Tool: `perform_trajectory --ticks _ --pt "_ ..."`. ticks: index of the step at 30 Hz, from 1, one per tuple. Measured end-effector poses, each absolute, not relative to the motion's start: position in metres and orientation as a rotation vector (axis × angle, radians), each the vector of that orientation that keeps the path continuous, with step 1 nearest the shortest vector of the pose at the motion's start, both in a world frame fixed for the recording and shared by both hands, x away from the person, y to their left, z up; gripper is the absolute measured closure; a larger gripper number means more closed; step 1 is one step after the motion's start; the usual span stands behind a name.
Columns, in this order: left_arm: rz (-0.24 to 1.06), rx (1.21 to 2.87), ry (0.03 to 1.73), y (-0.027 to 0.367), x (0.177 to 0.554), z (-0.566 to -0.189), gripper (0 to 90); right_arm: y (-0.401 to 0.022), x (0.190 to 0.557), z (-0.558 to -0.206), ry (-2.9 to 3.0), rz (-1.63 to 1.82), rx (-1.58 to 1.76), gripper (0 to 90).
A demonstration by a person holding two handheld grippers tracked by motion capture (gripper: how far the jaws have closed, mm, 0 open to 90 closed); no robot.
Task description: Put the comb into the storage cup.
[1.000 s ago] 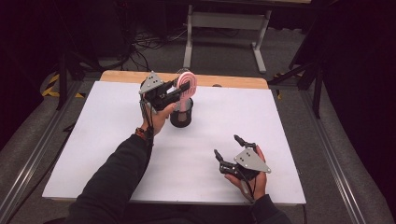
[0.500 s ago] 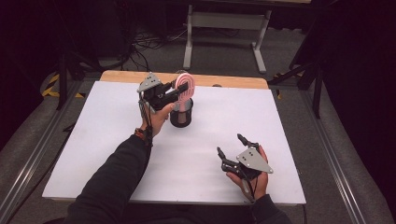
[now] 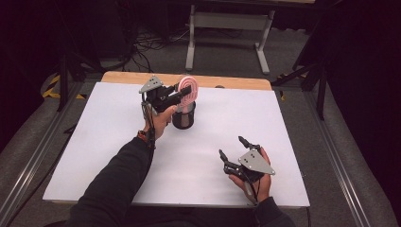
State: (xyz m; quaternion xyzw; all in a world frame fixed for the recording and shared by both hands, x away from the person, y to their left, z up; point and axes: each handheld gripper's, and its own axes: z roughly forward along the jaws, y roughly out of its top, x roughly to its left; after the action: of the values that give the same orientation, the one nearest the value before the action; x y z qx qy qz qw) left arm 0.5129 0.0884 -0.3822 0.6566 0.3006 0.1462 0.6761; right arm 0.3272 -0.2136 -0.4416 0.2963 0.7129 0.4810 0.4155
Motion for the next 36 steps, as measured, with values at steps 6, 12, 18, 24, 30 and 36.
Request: perform_trajectory --ticks 6,12,18,24,30,36 --pt "0.352 1.503 0.679 0.089 0.517 -0.383 56.3 -0.214 0.328 -0.442 1.789 1.202 0.749 21.9" --pt "0.389 1.532 0.681 0.096 0.521 -0.38 54.2 -0.213 0.329 -0.444 1.807 1.192 0.746 21.9" --pt "0.424 1.61 0.664 0.099 0.526 -0.378 52.0 -0.212 0.329 -0.444 1.794 1.15 0.741 22.1" --pt "0.468 1.664 0.656 0.107 0.528 -0.369 46.7 -0.212 0.329 -0.444 1.787 1.134 0.743 21.4" --pt "0.485 1.668 0.674 0.115 0.532 -0.359 43.5 -0.211 0.329 -0.445 1.795 1.127 0.74 21.3" --pt "0.483 1.691 0.687 0.116 0.536 -0.364 44.6 -0.211 0.328 -0.445 1.8 1.13 0.738 21.3"
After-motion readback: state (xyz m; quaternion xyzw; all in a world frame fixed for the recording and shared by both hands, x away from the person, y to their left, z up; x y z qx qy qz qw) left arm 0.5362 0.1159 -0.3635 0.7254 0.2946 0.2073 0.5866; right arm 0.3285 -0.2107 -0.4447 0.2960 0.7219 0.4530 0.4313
